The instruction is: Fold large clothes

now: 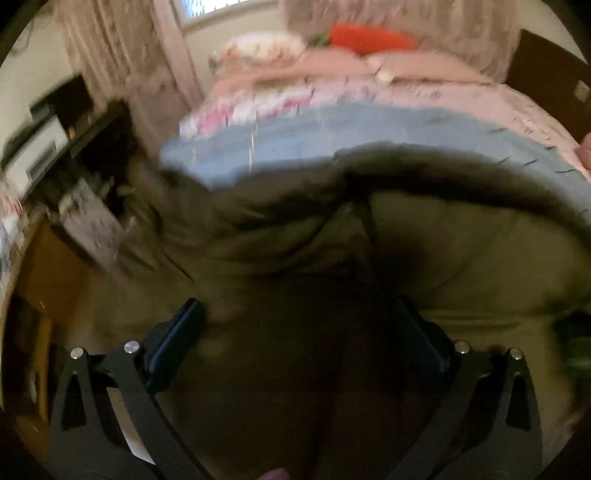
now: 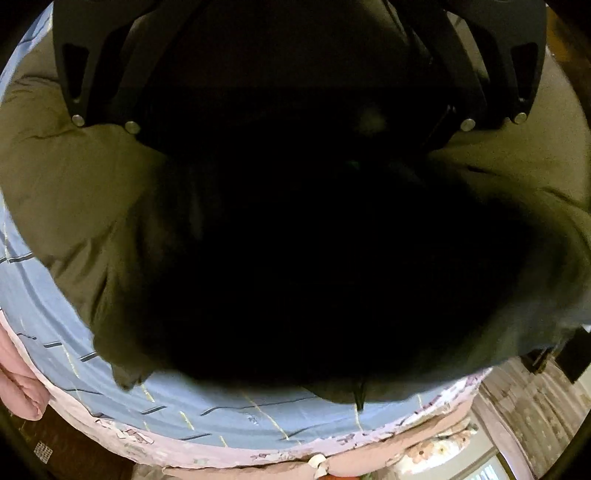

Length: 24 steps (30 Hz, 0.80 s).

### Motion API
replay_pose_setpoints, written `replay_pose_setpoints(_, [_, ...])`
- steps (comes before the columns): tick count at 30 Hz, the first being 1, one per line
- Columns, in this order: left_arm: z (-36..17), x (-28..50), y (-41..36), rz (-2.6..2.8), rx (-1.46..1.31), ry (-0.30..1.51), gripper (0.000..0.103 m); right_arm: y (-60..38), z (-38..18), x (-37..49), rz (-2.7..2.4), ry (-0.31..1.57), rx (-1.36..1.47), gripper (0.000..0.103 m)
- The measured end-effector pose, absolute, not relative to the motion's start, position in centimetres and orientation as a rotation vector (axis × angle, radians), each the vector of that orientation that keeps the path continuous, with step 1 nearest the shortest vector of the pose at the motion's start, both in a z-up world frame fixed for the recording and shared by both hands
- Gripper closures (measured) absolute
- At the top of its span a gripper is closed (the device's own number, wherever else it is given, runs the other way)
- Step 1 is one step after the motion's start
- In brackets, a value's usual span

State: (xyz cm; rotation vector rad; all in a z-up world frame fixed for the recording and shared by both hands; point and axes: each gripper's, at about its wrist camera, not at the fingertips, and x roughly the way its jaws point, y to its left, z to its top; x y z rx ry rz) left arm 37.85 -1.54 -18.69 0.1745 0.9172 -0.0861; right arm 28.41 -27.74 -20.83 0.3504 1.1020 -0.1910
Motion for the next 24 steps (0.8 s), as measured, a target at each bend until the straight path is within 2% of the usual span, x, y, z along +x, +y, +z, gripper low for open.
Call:
replay_pose_setpoints(2, [-20.1,38.3,-0.6,-0.083,0.116,0.923,0.002,-27.7,-17.9,27.4,-0.186,1.014,0.338,0.001])
replay_pose_setpoints(6, [-21.1,38.1,-1.1,-0.073,0.182,0.909,0.002,-26.5,-12.9,26.6,-0.216,0.860,0.272,0.001])
replay_pose_setpoints(10, [-21.2,38.1,-0.6,-0.084,0.158,0.930,0.002,-26.0,-14.5,28.6,-0.281,0.872,0.288,0.001])
replay_pose_setpoints(15, [-21.5,38.2,-0.6,-0.098,0.143,0.933,0.002,-28.0,-21.0,32.6,-0.285,1.057,0.282,0.001])
replay_pose_setpoints(19, [-21.6,38.6,-0.6,-0.100,0.135,0.942,0.002,-29.2,-19.2,32.2,-0.249,1.041,0.304,0.001])
replay_pose_setpoints(24, [-18.1,37.7,-0.3,-0.077,0.227,0.859,0.002,-31.6,-14.3,27.6,-0.271,0.872,0.391,0.001])
